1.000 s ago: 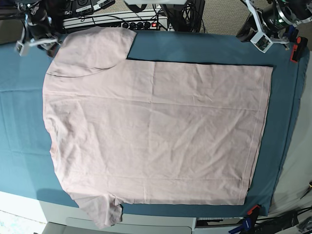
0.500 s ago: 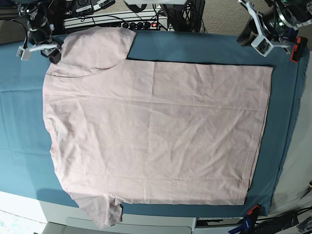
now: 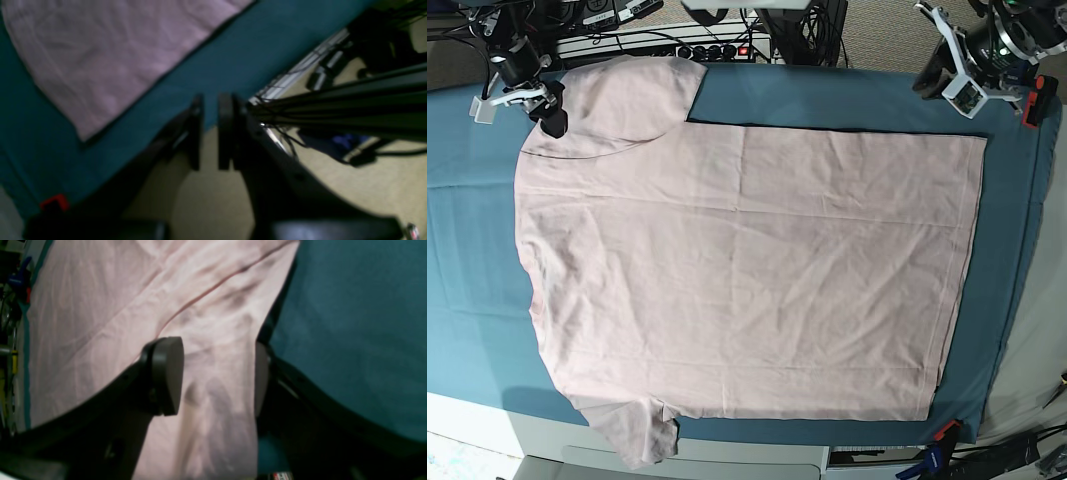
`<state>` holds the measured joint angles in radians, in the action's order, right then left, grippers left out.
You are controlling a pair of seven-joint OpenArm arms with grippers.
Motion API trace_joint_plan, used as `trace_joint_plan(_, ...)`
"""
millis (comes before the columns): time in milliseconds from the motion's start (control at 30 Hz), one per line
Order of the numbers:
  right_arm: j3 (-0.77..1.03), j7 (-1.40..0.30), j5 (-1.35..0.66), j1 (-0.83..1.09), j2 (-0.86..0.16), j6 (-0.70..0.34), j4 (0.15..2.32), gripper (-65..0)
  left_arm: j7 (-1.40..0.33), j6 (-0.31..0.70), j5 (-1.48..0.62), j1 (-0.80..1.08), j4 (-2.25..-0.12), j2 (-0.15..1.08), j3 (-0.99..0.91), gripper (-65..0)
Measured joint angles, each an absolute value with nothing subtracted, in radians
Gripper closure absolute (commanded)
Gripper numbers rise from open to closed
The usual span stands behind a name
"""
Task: Fold the T-shirt properly
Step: 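Lower right gripper onto the shoulder corner, left gripper onto the hem corner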
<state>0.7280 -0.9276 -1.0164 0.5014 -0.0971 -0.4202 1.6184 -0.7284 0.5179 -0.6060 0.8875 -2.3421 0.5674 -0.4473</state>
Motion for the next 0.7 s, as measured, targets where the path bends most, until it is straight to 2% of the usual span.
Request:
trace_joint_plan(100, 0.728, -0.970, -1.073, 0.528, -0.097, -0.457, 1.618, -31.2, -0.726, 0.506, -0.582, 0.888, -2.342, 0.567, -0.447, -8.7)
trace_joint_plan(233, 0.727, -0.973, -1.085, 0.542, -0.097, -0.469, 1.618, -30.1, -0.745, 0.420, -0.568, 0.887, -2.342, 0.567, -0.447, -8.7)
trace_joint_plan(267, 0.727, -0.972, -1.084, 0.541, -0.097, -0.468, 1.618, -24.7, -0.751, 0.419, -0.570, 0.886, -2.342, 0.567, -0.447, -8.7)
trace_joint_plan(333, 0.726, -0.995, -1.066, 0.542, -0.097, -0.476, 1.615, -3.3, -0.756, 0.398, -0.574, 0.886, -2.342, 0.566, -0.447, -8.7)
trace_joint_plan(367, 0.725, -1.001, -1.057, 0.545, -0.096, -0.495, 1.610, 0.0, -0.761, 0.371, -0.575, 0.883, -2.342, 0.566, -0.447, -8.7)
trace_joint_plan(433, 0.725, -1.001, -1.072, 0.547, -0.091, -0.495, 1.609, 0.0, -0.761, 0.348, -0.584, 0.847, -2.319, 0.562, -0.447, -9.9)
trace_joint_plan(533, 0.723, -0.999, -1.071, 0.546, -0.091, -0.496, 1.609, 0.0, -0.784, 0.316, -0.627, 0.738, -2.160, 0.537, -0.449, -14.3)
trace_joint_plan(700, 0.723, -0.999, -1.071, 0.546, -0.091, -0.496, 1.609, 0.0, -0.850, 0.353, -0.735, 0.538, -1.906, 0.509, -0.445, -16.9)
